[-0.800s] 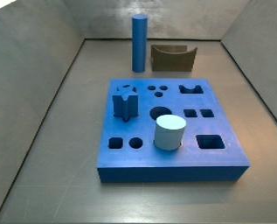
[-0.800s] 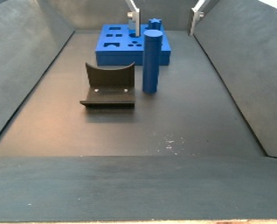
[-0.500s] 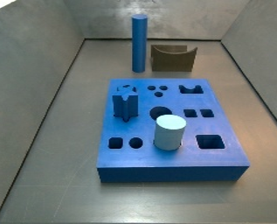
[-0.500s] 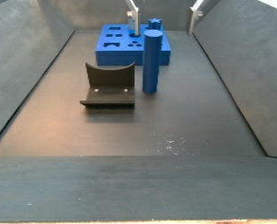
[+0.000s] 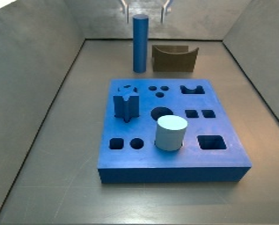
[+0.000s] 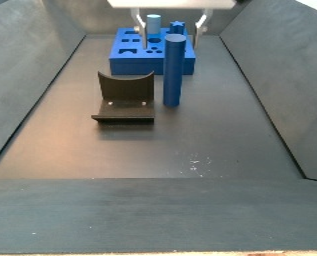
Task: Pick up the round object. Move up. Move to above the board. Insert the round object.
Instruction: Pick up the round object.
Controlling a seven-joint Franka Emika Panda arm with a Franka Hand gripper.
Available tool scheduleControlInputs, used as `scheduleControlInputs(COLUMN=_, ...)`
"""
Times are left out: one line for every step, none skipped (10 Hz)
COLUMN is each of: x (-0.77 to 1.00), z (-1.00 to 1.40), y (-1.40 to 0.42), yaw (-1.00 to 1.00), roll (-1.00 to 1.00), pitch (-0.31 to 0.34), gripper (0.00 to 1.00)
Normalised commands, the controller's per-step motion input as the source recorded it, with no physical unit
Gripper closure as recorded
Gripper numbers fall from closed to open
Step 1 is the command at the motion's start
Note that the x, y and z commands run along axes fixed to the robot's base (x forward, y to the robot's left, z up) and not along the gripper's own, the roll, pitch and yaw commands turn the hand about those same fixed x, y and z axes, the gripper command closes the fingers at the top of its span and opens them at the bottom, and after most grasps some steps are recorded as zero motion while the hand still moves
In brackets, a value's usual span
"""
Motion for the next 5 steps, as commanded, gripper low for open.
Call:
scheduleControlInputs(x=0.0, z=-0.51, y=-0.27, yaw=0.0, roll=0.0, pitch=-0.14, gripper=0.0)
scheduleControlInputs(x=0.0, z=-0.28, y=-0.16, yaw=0.0, roll=0.0, pitch=-0.069, gripper=0.0)
scheduleControlInputs(x=-0.03, z=-0.09, y=0.0, yaw=0.01, roll=-0.02, pitch=-0.114, gripper=0.0)
scheduleControlInputs(x=-0.01, z=-0.01, y=0.0, yaw=0.0, roll=0.0, pitch=-0.076, gripper=0.0)
scheduleControlInputs(x=0.0, z=0.0, y=0.0, yaw=0.0, roll=0.0, pitch=0.0, gripper=0.0)
